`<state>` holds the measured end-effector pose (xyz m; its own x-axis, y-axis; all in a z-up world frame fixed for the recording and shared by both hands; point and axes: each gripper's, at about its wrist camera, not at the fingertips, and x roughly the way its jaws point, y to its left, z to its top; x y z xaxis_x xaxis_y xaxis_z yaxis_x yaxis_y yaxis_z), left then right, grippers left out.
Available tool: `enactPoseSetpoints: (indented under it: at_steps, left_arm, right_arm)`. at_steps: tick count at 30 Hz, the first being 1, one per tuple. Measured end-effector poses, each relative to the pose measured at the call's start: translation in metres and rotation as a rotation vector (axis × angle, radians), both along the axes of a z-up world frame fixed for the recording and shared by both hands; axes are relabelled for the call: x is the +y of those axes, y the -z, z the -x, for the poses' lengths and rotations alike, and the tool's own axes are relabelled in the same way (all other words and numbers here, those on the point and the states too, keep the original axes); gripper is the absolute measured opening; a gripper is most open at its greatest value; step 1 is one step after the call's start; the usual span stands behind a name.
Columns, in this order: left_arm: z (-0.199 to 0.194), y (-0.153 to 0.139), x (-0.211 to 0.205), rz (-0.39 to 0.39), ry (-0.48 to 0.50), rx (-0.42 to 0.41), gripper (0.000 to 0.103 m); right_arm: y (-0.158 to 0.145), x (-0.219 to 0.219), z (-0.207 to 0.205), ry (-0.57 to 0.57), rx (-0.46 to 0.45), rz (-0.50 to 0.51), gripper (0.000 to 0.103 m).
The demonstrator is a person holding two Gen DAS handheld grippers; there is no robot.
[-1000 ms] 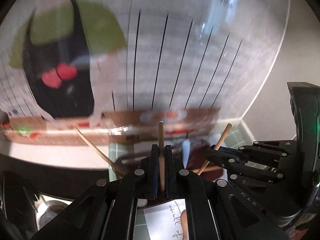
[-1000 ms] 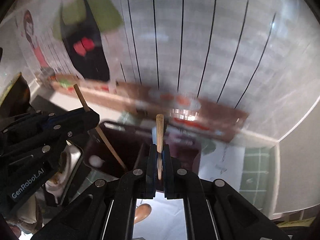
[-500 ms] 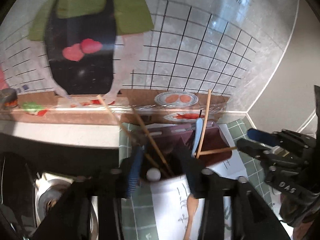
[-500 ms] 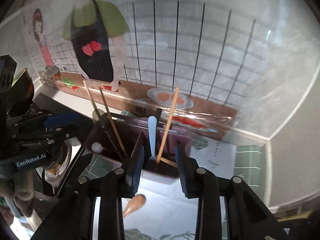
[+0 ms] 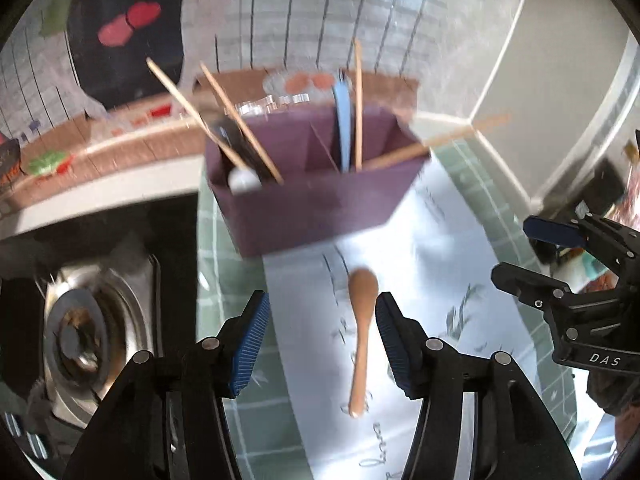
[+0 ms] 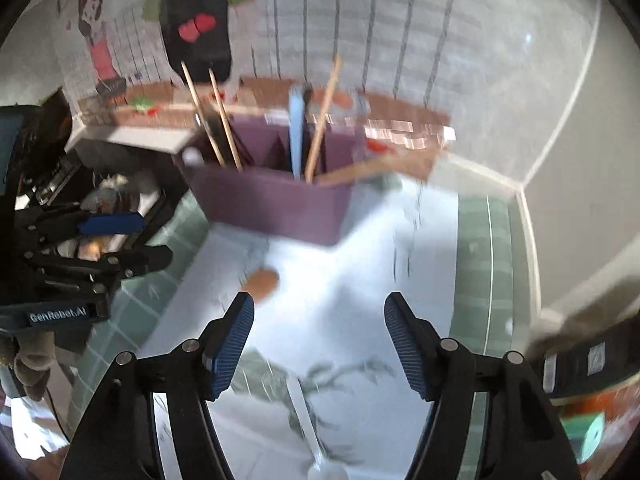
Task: Organize utensils
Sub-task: 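Open both grippers to release the chopsticks into the caddy, then lower the left gripper onto the wooden spoon while the right grasps the white plastic knife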
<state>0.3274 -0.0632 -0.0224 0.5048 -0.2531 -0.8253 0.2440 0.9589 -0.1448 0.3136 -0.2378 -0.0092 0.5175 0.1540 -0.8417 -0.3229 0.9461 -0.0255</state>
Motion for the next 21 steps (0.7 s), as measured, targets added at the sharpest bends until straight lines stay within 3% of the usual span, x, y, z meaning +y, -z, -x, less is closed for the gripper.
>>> enactPoseSetpoints:
  at_steps: [7,11,19,21]
  left_arm:
    - [0.030,0.036,-0.004,0.023,-0.045,0.084,0.057]
    - [0.046,0.052,0.000,0.048,-0.071,0.124,0.058]
    - [0.064,0.069,-0.002,0.009,-0.044,0.148,0.058]
    - [0.064,0.070,-0.002,0.009,-0.039,0.151,0.058]
  right_arm:
    - [0.050,-0.012,0.035,-0.027,0.114,-0.004,0.064]
    - [0.071,-0.011,0.049,-0.046,0.150,0.002,0.052]
    - [0.087,-0.019,0.049,-0.024,0.190,-0.023,0.037]
    - [0.089,-0.019,0.049,-0.024,0.195,-0.022,0.029]
